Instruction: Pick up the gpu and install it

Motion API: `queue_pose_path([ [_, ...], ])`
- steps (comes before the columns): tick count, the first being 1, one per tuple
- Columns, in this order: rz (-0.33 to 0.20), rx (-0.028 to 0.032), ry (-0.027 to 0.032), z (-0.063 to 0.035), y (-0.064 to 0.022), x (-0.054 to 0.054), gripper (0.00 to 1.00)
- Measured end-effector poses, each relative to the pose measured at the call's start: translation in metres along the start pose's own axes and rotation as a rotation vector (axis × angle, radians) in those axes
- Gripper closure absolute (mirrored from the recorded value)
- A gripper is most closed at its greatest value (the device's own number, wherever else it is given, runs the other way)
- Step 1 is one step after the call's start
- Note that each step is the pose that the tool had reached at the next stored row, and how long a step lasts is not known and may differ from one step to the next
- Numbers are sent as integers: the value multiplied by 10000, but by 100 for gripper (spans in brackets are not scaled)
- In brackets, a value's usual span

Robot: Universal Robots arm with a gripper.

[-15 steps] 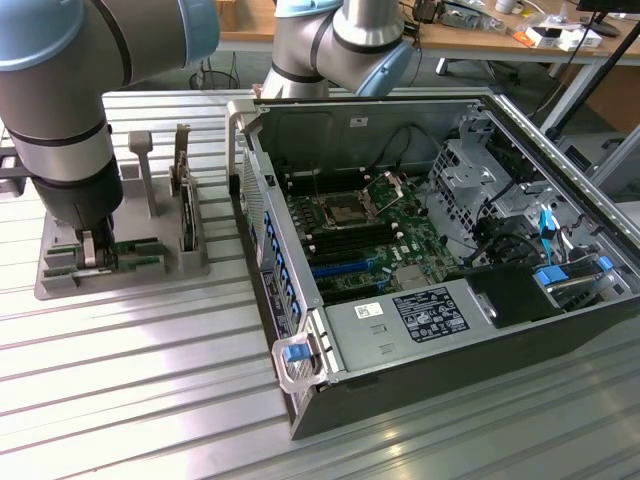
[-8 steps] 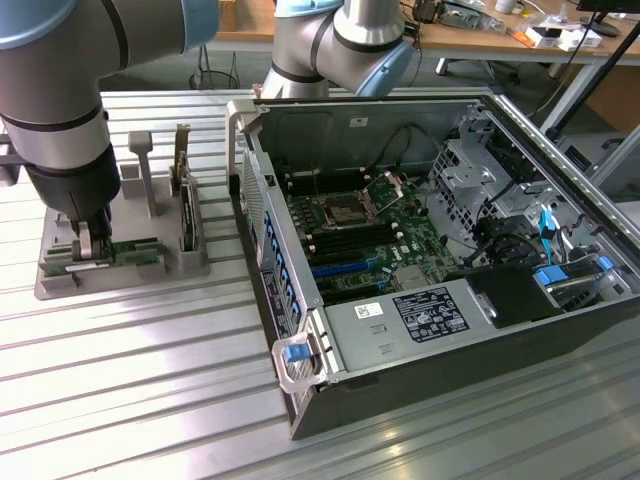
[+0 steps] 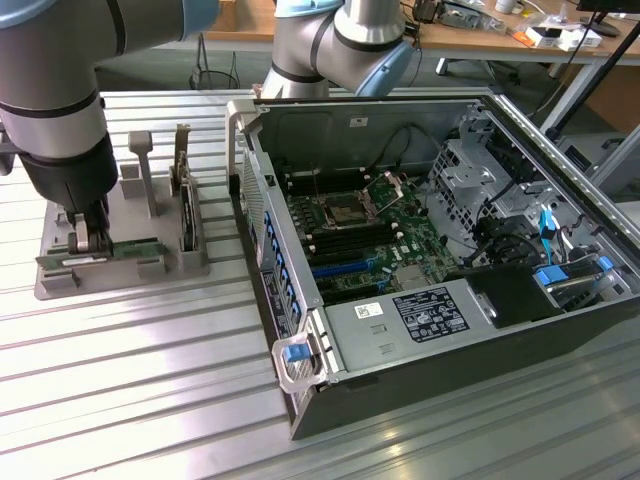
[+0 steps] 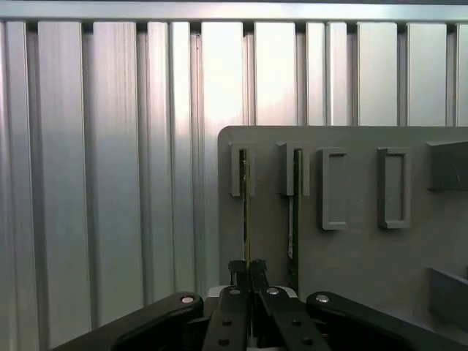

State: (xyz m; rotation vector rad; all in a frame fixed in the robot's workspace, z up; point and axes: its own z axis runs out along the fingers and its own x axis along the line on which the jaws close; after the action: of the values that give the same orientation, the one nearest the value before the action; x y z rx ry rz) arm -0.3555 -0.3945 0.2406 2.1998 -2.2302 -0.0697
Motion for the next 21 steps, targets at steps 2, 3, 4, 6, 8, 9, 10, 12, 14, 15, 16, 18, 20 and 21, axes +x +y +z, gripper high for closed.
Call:
queue_pose_path([
  [2,1,0,-4,-32,1,-1,88],
  [3,0,1,-8,-59,2,-1,88],
  [4,0,0,-11,-80,3,-2,88],
  [6,0,-1,-15,-133,5,-3,88],
  [8,0,0,-18,-159,6,-4,88],
  [9,0,0,-21,-180,7,-5,88],
  [10,-1,0,-24,-206,7,-5,88],
  [12,-1,0,-32,-265,10,-7,88],
  [14,-1,-1,-38,-312,12,-8,88],
  [15,-1,0,-41,-323,12,-8,88],
  [16,-1,0,-42,-335,13,-9,88],
  [18,-1,-1,-44,-367,14,-9,88],
  [20,-2,0,-50,-410,15,-10,88],
  [21,-2,1,-52,-433,16,-11,88],
])
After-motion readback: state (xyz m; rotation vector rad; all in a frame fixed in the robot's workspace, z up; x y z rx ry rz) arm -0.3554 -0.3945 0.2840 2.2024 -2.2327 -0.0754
